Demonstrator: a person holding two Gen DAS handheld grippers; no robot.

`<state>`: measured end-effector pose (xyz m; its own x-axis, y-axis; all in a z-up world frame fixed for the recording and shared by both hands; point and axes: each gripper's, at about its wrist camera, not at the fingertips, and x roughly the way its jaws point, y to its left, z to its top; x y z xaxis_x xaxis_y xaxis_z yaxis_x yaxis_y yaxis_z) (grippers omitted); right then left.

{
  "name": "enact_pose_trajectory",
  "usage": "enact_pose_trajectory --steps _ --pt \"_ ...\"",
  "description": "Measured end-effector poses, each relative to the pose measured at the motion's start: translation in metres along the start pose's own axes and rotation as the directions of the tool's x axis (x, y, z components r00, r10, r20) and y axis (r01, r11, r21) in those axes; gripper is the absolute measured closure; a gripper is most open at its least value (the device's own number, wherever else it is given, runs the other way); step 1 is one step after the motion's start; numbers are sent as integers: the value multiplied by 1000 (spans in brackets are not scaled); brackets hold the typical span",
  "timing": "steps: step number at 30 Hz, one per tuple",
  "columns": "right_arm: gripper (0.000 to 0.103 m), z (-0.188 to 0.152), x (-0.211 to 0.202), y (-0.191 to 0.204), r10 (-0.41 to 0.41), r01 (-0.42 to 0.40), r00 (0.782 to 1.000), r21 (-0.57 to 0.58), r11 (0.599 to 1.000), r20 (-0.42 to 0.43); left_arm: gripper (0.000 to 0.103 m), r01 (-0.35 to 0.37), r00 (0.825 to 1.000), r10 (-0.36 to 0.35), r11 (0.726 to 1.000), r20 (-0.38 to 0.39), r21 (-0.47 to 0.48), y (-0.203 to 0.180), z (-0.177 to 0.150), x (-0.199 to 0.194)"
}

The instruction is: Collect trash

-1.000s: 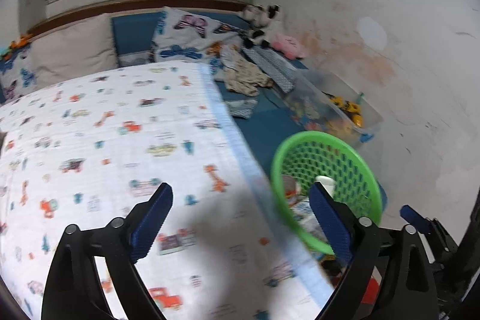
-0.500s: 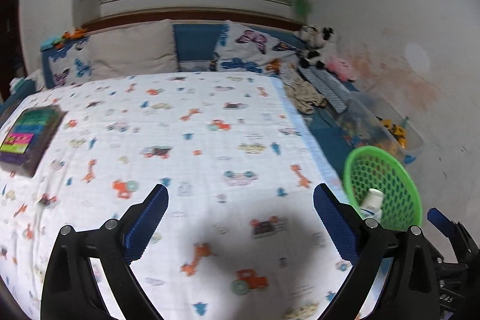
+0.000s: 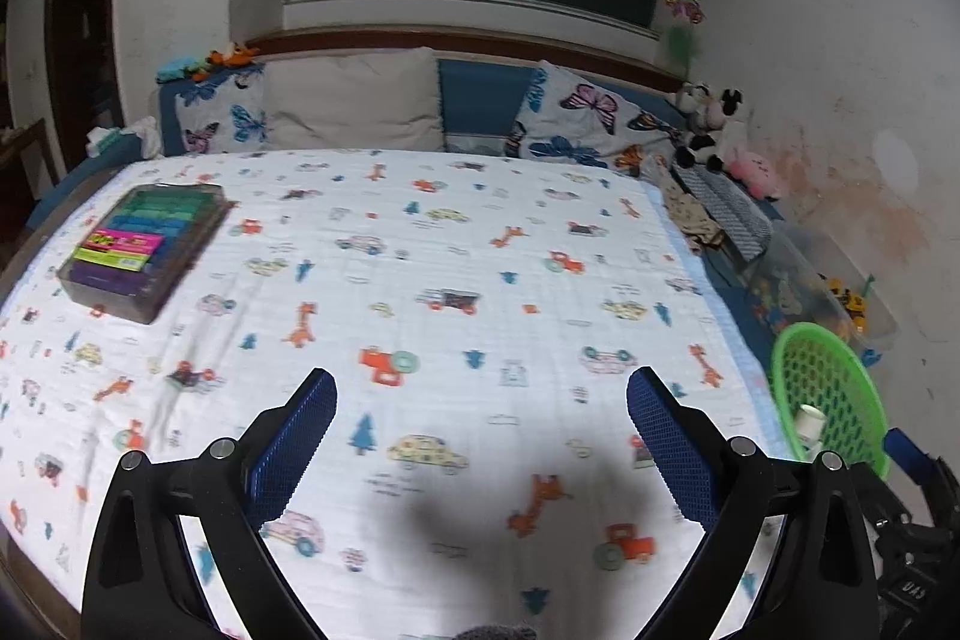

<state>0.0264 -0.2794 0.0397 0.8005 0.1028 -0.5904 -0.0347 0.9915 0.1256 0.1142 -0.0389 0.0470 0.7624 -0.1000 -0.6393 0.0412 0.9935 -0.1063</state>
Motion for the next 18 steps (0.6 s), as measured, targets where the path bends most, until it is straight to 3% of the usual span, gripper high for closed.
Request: enact_pose_trajectory --steps 7,18 --pt "6 0 2 2 4 -4 1000 1 1000 0 9 -45 999 45 999 23 23 10 -5 -7" --pt "5 -1 1 4 -19 19 1000 -12 1000 4 7 -32 999 28 995 40 97 2 -14 -17"
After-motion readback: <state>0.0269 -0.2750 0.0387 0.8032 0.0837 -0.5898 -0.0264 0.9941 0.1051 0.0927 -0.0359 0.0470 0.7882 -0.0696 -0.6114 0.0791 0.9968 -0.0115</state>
